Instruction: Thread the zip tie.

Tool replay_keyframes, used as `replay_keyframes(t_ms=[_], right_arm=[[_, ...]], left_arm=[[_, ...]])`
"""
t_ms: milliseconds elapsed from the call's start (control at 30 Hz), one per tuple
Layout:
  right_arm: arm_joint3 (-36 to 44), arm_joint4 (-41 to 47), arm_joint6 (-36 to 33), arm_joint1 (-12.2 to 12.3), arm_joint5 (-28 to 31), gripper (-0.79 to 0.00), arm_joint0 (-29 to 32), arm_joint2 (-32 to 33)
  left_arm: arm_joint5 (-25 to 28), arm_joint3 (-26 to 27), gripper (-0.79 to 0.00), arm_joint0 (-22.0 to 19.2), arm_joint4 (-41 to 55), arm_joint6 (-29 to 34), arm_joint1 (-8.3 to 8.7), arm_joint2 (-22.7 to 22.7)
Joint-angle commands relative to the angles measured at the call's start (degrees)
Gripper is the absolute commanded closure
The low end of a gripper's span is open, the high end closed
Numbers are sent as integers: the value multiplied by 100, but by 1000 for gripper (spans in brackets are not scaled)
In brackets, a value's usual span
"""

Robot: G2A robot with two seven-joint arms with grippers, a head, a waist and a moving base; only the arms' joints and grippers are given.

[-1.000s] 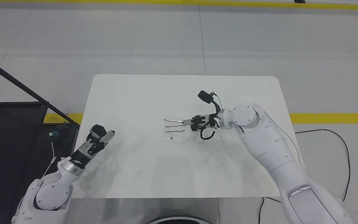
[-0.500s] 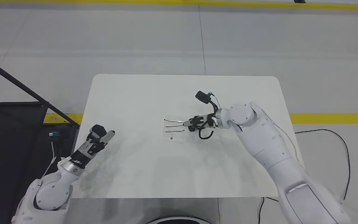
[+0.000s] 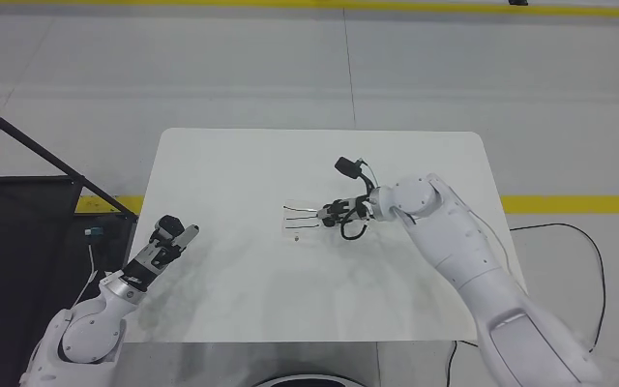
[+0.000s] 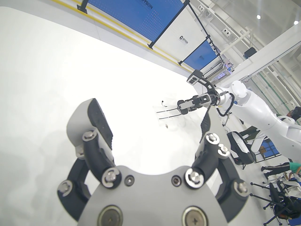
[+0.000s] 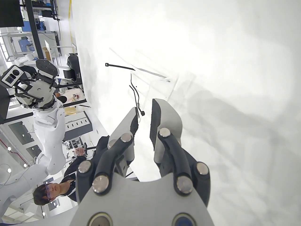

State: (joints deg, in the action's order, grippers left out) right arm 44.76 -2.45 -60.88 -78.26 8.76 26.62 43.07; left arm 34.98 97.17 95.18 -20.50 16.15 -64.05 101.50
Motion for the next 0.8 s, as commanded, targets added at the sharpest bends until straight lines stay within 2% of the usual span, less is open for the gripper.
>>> replay_keyframes(t_ms=[0, 267, 367, 500, 767], right_arm=[[-29, -8, -2, -14, 13, -151, -16, -7], [-128, -3, -34, -58, 71, -99, -57, -7], [-143, 12, -63, -62, 141, -40, -60, 14], [-159, 57, -123, -53, 223, 0, -64, 75], [8, 86, -224, 44, 487, 0, 0, 301]], left_arm=[[0, 0, -785, 0, 0, 0, 0, 0], [0, 0, -785, 0, 0, 0, 0, 0], [0, 0, -785, 0, 0, 0, 0, 0], [0, 0, -785, 0, 0, 0, 0, 0], [0, 0, -785, 0, 0, 0, 0, 0]])
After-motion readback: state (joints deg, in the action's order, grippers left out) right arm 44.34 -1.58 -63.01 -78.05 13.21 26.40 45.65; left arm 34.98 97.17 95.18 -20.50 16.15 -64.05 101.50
